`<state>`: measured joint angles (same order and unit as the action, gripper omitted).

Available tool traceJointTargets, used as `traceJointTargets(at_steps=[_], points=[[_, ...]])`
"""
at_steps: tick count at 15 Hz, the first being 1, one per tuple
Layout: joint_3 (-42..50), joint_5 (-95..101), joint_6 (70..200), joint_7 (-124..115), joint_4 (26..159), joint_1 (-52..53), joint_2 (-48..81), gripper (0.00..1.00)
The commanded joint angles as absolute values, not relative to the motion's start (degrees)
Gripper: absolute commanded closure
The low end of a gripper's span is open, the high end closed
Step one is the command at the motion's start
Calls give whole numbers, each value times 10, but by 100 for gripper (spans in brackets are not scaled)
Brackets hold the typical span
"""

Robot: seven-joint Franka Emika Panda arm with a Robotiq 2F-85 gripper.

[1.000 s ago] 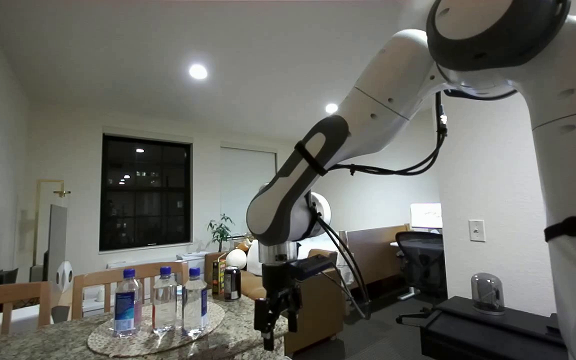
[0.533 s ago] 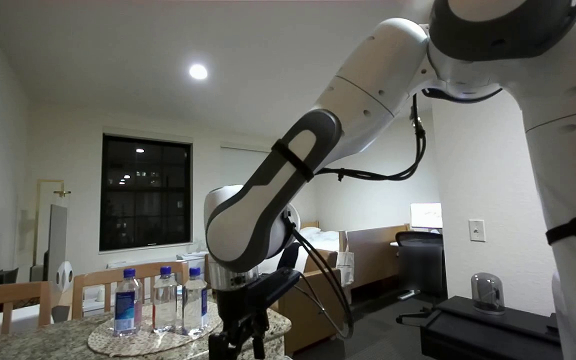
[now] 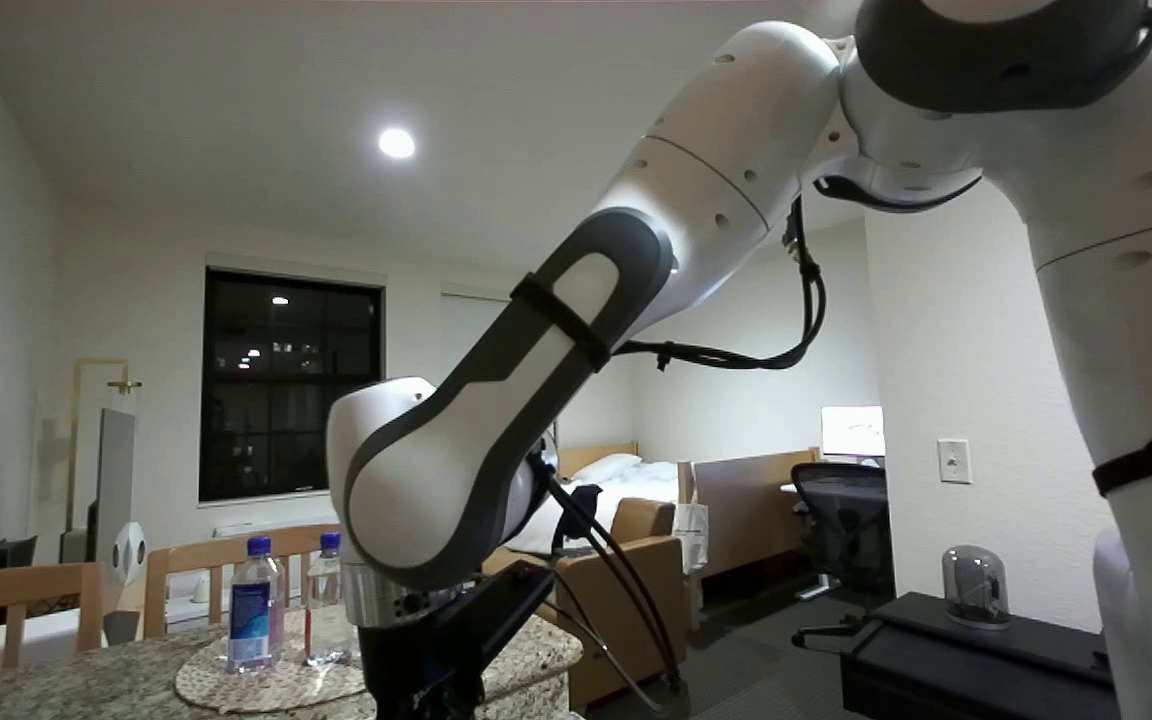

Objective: Move the grey towel to the right.

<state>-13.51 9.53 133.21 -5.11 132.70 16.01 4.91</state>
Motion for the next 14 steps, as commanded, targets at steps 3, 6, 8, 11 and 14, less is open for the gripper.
traceJointTargets(at_steps=[3, 6, 8, 11, 14], points=[[-146, 93, 1425, -40, 1327, 163, 72, 0], [-148, 85, 1500, -4, 1324, 162, 103, 0], [-154, 74, 1530, 44, 1311, 157, 137, 0], [-168, 61, 1564, 137, 1286, 140, 192, 0], [-191, 53, 1557, 231, 1240, 110, 246, 0]])
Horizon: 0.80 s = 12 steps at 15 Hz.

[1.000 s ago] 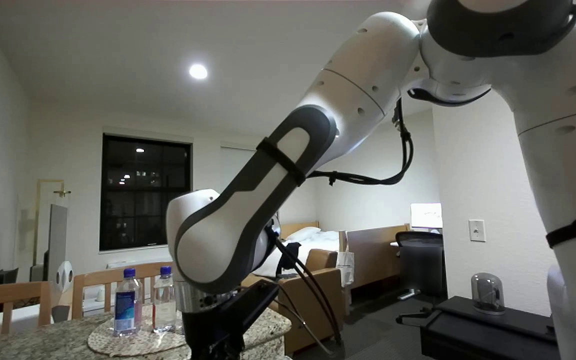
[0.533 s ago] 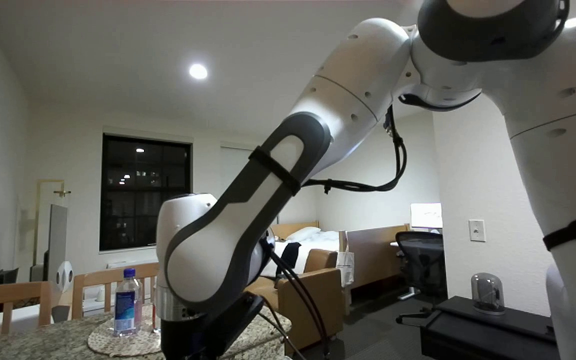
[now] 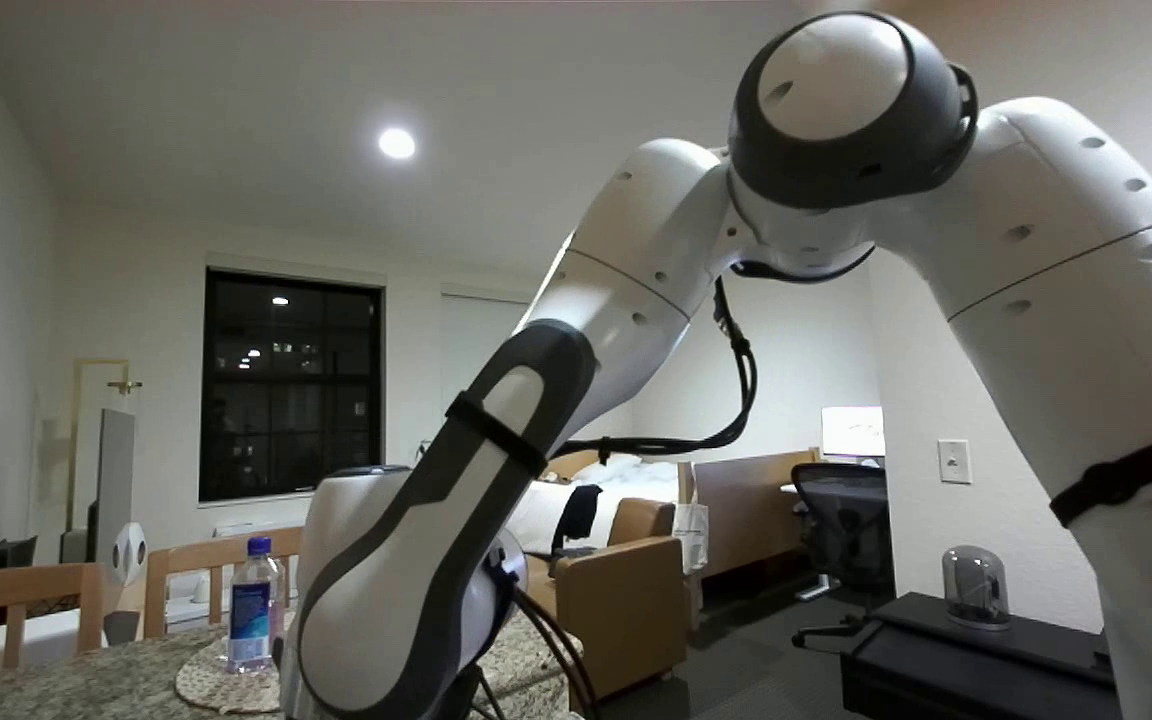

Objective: Move the grey towel to the right.

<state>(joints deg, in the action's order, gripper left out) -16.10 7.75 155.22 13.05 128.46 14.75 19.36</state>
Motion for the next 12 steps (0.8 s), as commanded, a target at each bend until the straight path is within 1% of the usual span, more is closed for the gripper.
traceJointTargets(at_steps=[1, 6, 12], points=[[-205, 44, 1546, 269, 1223, 94, 262, 0], [-275, -5, 1468, 442, 1138, 10, 354, 0], [-264, -30, 1338, 527, 1070, 4, 405, 0]])
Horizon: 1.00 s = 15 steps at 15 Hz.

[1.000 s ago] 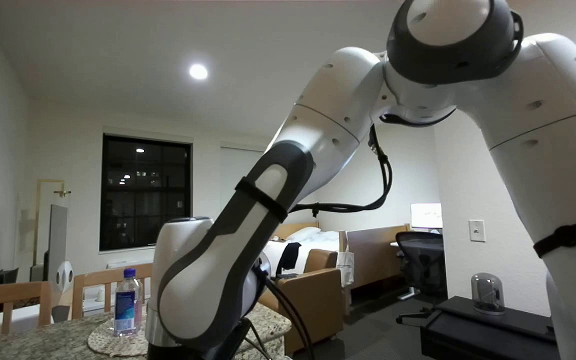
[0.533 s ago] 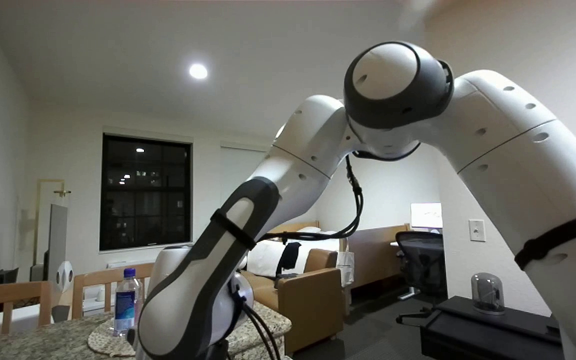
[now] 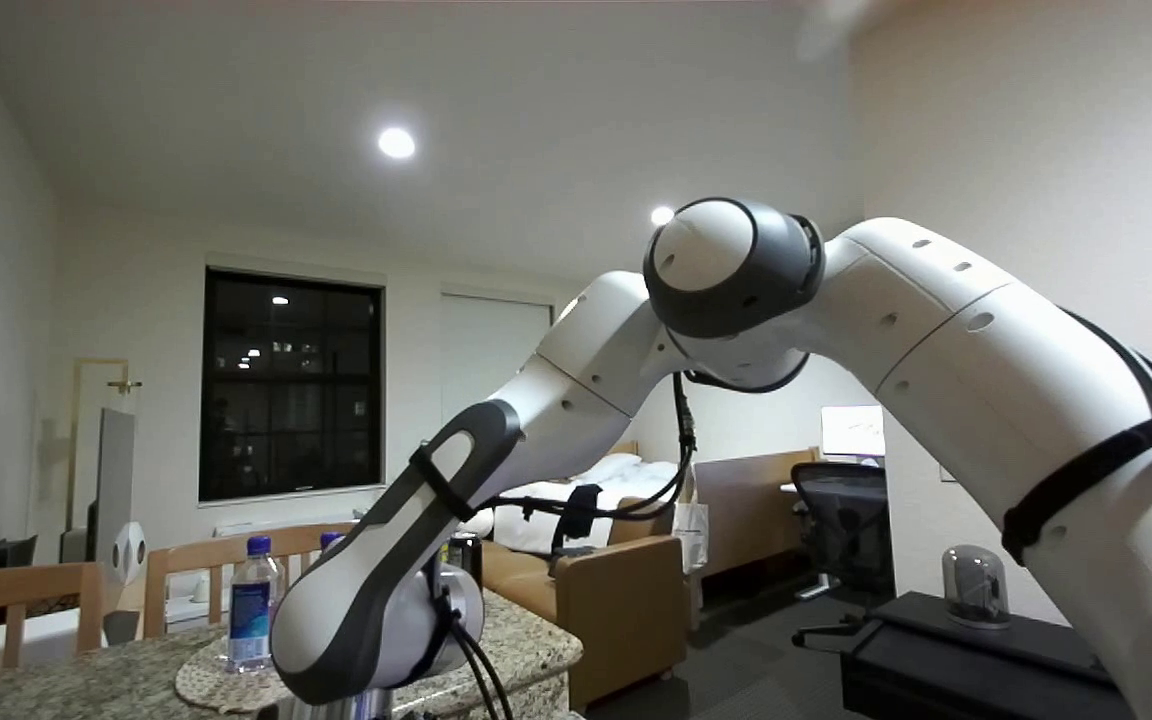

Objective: Move the grey towel to the right.

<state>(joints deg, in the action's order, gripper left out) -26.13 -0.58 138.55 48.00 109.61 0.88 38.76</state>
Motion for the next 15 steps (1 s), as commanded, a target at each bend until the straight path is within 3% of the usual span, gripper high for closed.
traceJointTargets(at_steps=[1, 2, 3, 4, 13, 15], points=[[-264, -35, 1323, 535, 1064, 6, 408, 0], [-264, -39, 1311, 542, 1058, 7, 411, 0], [-265, -46, 1300, 548, 1052, 7, 412, 25], [-266, -57, 1289, 554, 1048, 7, 413, 26], [-255, -136, 1225, 559, 1028, 9, 424, 85], [-247, -154, 1219, 539, 1018, 11, 427, 91]])
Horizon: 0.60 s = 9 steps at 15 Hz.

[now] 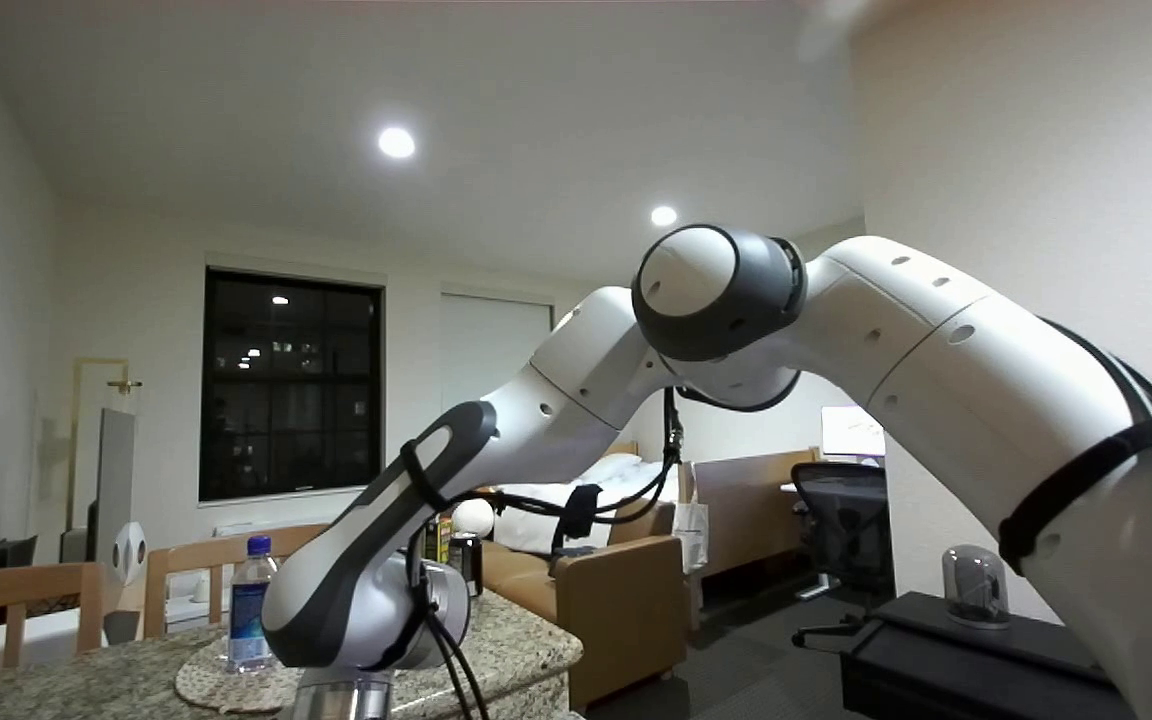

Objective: Move the grey towel to the right.

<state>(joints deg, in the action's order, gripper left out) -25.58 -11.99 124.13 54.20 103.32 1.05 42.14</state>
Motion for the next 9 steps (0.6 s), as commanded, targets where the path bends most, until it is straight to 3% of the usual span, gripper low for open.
traceJointTargets(at_steps=[1, 9], points=[[-242, -161, 1219, 531, 1012, 13, 428, 92], [-222, -217, 1173, 485, 955, 12, 417, 89]])
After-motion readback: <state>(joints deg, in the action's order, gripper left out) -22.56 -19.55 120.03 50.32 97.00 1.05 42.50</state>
